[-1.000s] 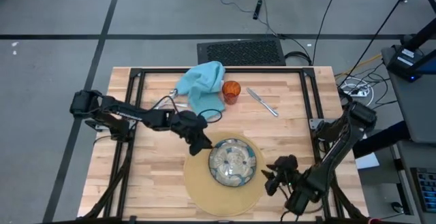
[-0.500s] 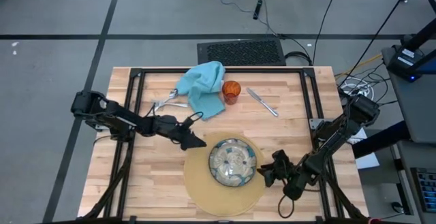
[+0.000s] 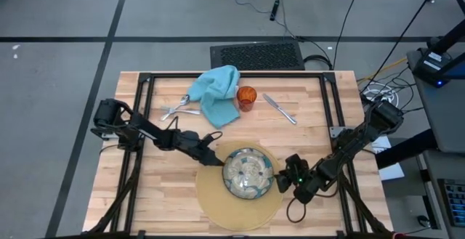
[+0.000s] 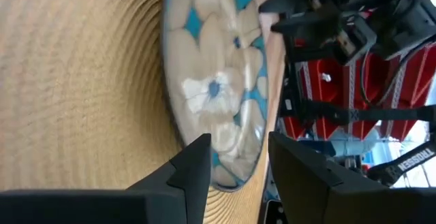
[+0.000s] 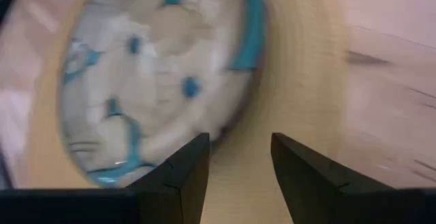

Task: Set table place
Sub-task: Adjust the pattern plate on the brown placemat

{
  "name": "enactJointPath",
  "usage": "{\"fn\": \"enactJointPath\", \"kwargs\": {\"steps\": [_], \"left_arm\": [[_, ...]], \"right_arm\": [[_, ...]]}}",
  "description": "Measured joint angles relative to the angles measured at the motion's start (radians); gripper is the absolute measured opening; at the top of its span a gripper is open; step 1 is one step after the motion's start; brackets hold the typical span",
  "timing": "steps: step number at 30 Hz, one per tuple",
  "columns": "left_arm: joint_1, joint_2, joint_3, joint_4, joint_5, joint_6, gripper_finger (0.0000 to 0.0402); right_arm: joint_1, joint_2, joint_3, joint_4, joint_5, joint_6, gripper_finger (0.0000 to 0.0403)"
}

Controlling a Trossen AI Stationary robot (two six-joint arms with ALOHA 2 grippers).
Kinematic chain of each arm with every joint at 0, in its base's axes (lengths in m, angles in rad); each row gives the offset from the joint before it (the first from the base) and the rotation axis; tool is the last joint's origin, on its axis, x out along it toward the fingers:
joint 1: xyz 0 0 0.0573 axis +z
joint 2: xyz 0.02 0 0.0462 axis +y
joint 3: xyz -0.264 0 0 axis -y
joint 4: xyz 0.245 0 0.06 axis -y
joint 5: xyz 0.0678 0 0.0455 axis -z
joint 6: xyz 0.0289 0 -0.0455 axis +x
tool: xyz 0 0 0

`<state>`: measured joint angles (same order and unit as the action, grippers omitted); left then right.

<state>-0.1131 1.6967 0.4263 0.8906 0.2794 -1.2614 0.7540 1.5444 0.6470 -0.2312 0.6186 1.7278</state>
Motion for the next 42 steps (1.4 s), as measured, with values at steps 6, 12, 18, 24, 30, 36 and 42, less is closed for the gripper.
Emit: {"fn": "enactJointPath", "kwargs": {"steps": [6, 12, 18, 24, 30, 36, 42], "left_arm": [[0.000, 0.000, 0.000, 0.000, -0.017, -0.016, 0.0129], [0.000, 0.025, 0.005, -0.008, -0.031, -0.017, 0.0129], [0.000, 0.112, 0.046, 0.089, 0.000, -0.050, 0.0129], [-0.006, 0.176, 0.084, 0.114, 0.046, -0.069, 0.0129], [0.015, 0.155, 0.083, 0.096, 0.123, -0.046, 0.0129], [0.025, 0.069, 0.082, -0.124, 0.145, 0.041, 0.0122], [0.040, -0.011, 0.084, -0.291, 0.120, 0.126, 0.0088]], "right_arm": [[-0.005, 0.000, -0.097, 0.249, 0.020, -0.014, 0.0148], [-0.050, 0.000, -0.114, 0.341, 0.028, -0.096, 0.0148], [-0.069, 0.000, -0.114, 0.349, 0.002, -0.127, 0.0148], [-0.077, 0.000, -0.114, 0.365, -0.008, -0.150, 0.0142], [-0.077, 0.001, -0.114, 0.371, -0.017, -0.174, 0.0122], [-0.077, 0.001, -0.114, 0.380, -0.019, -0.196, 0.0109], [-0.078, 0.001, -0.114, 0.381, -0.023, -0.204, 0.0104]]}}
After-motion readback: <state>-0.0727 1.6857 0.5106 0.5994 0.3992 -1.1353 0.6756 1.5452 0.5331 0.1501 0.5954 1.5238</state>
